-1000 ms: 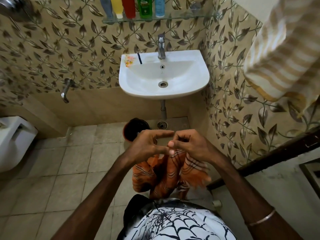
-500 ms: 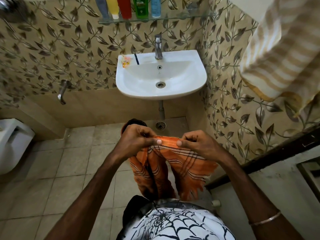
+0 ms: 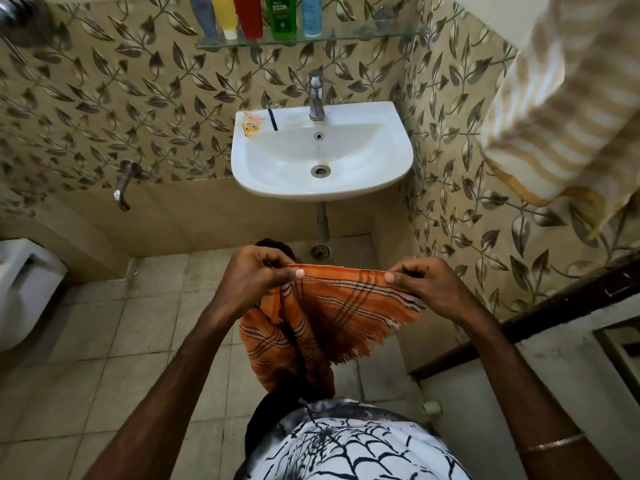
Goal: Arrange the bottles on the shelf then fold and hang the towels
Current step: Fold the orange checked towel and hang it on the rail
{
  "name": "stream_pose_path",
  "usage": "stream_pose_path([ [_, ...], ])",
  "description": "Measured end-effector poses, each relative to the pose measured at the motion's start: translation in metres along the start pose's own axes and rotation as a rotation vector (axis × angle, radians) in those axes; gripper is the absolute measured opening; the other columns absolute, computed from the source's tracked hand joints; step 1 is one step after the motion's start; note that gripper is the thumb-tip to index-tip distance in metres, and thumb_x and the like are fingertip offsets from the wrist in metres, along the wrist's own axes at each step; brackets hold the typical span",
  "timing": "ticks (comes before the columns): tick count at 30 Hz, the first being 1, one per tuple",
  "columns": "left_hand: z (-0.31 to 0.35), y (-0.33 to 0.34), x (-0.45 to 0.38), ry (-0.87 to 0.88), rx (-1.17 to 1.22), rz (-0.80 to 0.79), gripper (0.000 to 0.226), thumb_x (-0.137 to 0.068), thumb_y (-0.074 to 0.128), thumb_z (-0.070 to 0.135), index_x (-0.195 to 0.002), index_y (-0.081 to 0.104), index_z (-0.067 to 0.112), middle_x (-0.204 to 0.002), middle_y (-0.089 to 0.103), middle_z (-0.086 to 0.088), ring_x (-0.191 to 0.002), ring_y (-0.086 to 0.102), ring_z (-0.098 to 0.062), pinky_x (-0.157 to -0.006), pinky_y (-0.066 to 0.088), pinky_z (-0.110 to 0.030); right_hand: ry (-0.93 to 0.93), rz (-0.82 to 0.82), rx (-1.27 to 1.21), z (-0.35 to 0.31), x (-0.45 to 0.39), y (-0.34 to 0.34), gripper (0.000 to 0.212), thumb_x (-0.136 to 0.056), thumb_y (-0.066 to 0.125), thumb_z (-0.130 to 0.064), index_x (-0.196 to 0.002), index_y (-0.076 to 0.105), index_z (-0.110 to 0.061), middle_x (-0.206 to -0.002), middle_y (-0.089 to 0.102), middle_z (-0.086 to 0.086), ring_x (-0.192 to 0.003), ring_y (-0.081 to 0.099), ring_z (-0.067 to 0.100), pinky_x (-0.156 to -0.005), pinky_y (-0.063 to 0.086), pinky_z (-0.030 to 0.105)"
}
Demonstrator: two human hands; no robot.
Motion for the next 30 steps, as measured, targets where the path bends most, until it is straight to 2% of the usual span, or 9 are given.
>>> stream_pose_path([
  [4,-0.001,0.0,-0.003,-0.022,-0.155,0.078,0.005,-0.081,0.08,0.028,-0.079,0.077,0.024,-0.073,0.074,0.005,-0.069,0.071,-0.006,-0.061,0.056,-0.025,-0.018,-0.044,-0.131,-0.009,0.002,0.004,0.029,-0.089,0.071,-0.018,-0.118,0.072,-0.019,-0.093,0.078,-0.009,-0.081,0.076,0.015,-0.063,0.058,0.023],
  [6,0.002,-0.001,-0.004,-0.024,-0.308,0.15,0.005,-0.084,0.077,0.029,-0.081,0.077,0.025,-0.072,0.072,0.013,-0.063,0.066,0.002,-0.056,0.049,-0.015,-0.034,-0.092,-0.168,-0.015,0.002,0.009,0.024,-0.092,0.068,-0.008,-0.114,0.074,-0.016,-0.097,0.078,-0.009,-0.084,0.075,0.01,-0.065,0.055,0.019],
  [10,0.003,0.002,-0.007,-0.02,-0.438,0.172,0.008,-0.087,0.073,0.032,-0.085,0.076,0.025,-0.076,0.072,0.01,-0.065,0.064,0.001,-0.056,0.044,-0.019,-0.027,-0.302,-0.174,-0.026,0.007,0.028,0.026,-0.095,0.061,-0.004,-0.111,0.076,-0.018,-0.109,0.077,-0.008,-0.098,0.071,0.015,-0.077,0.057,0.027],
  [13,0.003,-0.001,-0.008,-0.03,-0.485,0.197,0.014,-0.089,0.069,0.037,-0.088,0.077,0.025,-0.079,0.075,0.009,-0.067,0.065,-0.004,-0.058,0.043,-0.022,-0.036,-0.429,-0.267,-0.035,0.012,0.04,0.044,-0.089,0.057,0.017,-0.12,0.069,-0.011,-0.113,0.076,-0.006,-0.109,0.07,0.009,-0.086,0.055,0.021],
  [16,0.006,-0.003,-0.006,-0.043,-0.572,0.256,0.017,-0.092,0.066,0.035,-0.089,0.077,0.023,-0.076,0.073,0.007,-0.07,0.065,-0.01,-0.059,0.044,-0.023,-0.095,-0.344,-0.289,-0.039,0.006,0.043,0.045,-0.082,0.06,0.024,-0.113,0.072,-0.007,-0.107,0.078,0.0,-0.101,0.074,0.013,-0.084,0.058,0.022],
  [19,0.008,-0.001,-0.005,-0.051,-0.595,0.283,0.021,-0.091,0.066,0.04,-0.086,0.076,0.022,-0.072,0.069,0.009,-0.069,0.063,-0.01,-0.057,0.04,-0.023,-0.175,-0.211,-0.318,-0.047,-0.001,0.042,0.023,-0.079,0.074,0.003,-0.099,0.076,-0.007,-0.097,0.079,0.003,-0.093,0.076,0.018,-0.081,0.06,0.024],
  [24,-0.009,0.001,-0.007,-0.202,-0.008,0.275,0.039,-0.088,0.067,0.052,-0.076,0.066,0.015,-0.066,0.069,0.002,-0.067,0.065,-0.016,-0.063,0.05,-0.033,-0.311,-0.096,-0.079,-0.061,-0.006,0.044,0.015,-0.078,0.081,-0.021,-0.093,0.079,-0.018,-0.09,0.076,-0.01,-0.086,0.071,0.01,-0.076,0.054,0.023],
  [27,-0.009,0.016,-0.002,-0.288,0.303,0.103,0.04,-0.086,0.069,0.049,-0.081,0.066,0.01,-0.063,0.068,-0.002,-0.063,0.06,-0.027,-0.057,0.048,-0.03,-0.384,-0.061,0.006,-0.065,-0.011,0.051,0.01,-0.081,0.081,-0.02,-0.09,0.077,-0.018,-0.094,0.066,-0.008,-0.092,0.064,0.016,-0.08,0.054,0.033],
  [30,-0.008,0.028,0.003,-0.33,0.405,-0.092,0.037,-0.074,0.075,0.043,-0.089,0.071,0.01,-0.082,0.068,-0.015,-0.078,0.059,-0.032,-0.073,0.042,-0.041,-0.316,-0.097,-0.106,-0.062,-0.014,0.061,0.003,-0.088,0.073,-0.018,-0.091,0.072,-0.019,-0.092,0.07,0.0,-0.09,0.068,0.016,-0.082,0.058,0.04],
])
Point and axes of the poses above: each hand's wrist, its own x-axis away from the middle knuckle, its own y-axis out of the palm, z = x × y, the point moved 9 cm from there along -x, towards the middle knuckle
